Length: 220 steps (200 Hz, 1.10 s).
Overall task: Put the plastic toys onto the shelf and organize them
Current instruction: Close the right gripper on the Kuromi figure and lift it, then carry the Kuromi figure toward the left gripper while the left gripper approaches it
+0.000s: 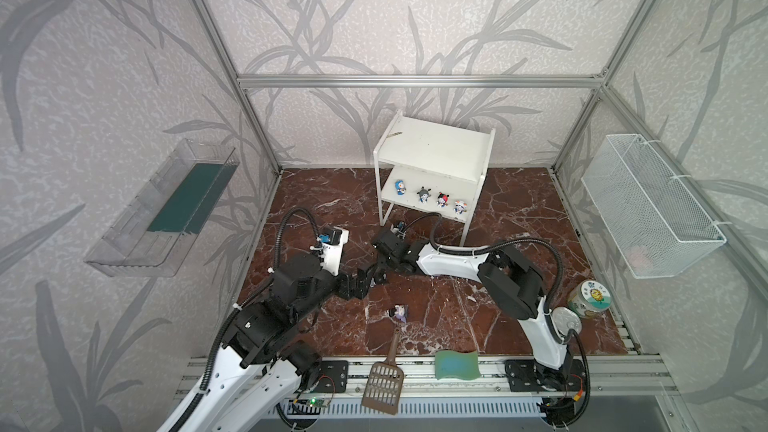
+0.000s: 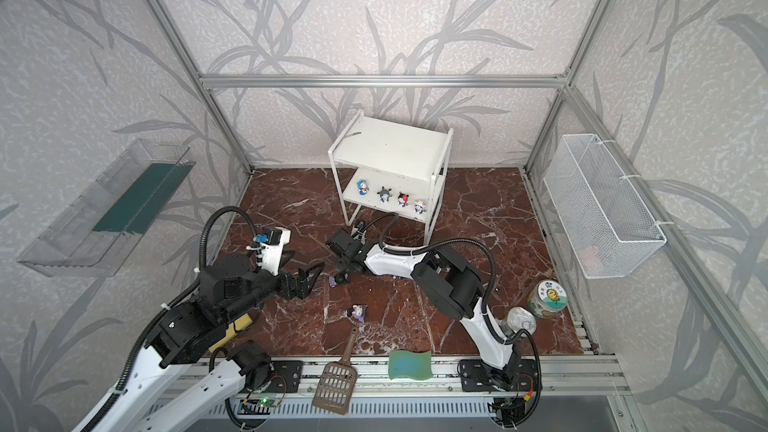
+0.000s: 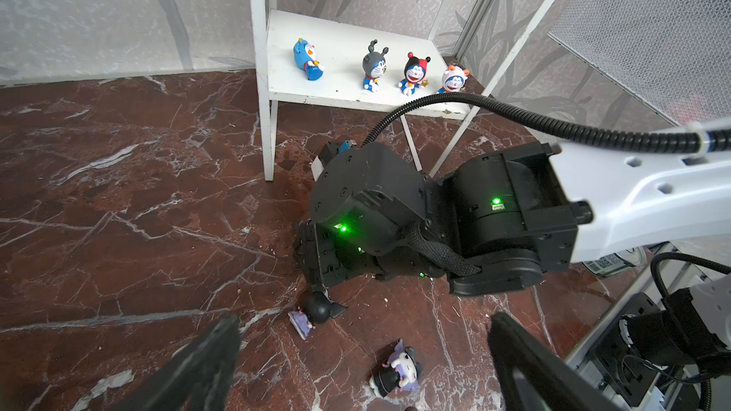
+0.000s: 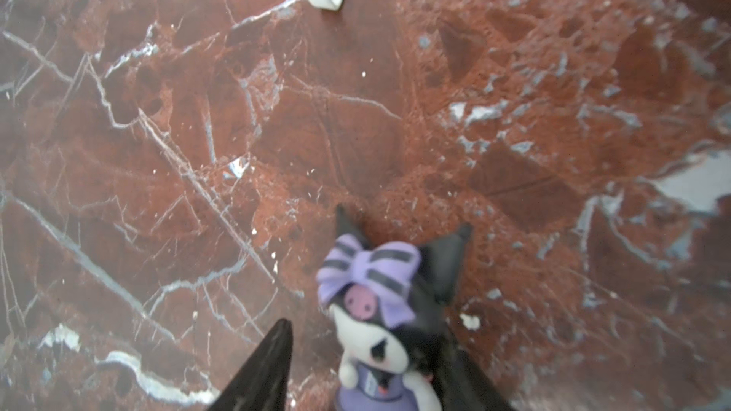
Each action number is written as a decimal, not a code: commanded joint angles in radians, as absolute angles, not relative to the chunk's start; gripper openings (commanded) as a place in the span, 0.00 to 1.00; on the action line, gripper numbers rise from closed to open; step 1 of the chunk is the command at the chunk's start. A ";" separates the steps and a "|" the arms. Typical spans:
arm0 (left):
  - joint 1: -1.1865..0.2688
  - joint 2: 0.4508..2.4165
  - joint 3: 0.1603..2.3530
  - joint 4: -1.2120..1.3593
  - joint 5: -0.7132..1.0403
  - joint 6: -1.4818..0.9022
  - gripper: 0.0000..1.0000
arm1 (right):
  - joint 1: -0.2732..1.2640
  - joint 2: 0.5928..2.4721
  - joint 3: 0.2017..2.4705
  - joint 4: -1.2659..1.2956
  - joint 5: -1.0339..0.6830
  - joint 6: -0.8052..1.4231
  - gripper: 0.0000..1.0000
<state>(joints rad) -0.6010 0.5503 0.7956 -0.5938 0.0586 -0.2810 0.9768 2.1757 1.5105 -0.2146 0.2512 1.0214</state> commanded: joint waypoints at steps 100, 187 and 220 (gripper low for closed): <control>-0.605 0.567 0.792 -0.606 0.074 -0.292 0.99 | 1.004 1.927 1.144 0.016 0.205 0.534 0.12; -0.642 0.624 0.743 -0.506 0.246 -0.373 0.99 | 0.993 1.488 0.649 0.491 0.003 0.264 0.11; -0.668 0.644 0.719 -0.441 0.307 -0.390 0.99 | 0.993 1.327 0.571 0.545 -0.057 0.189 0.11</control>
<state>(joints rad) -0.6537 0.6315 0.7326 -0.5220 0.2276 -0.3565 0.9958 1.4303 0.6056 0.4114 0.0029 0.2840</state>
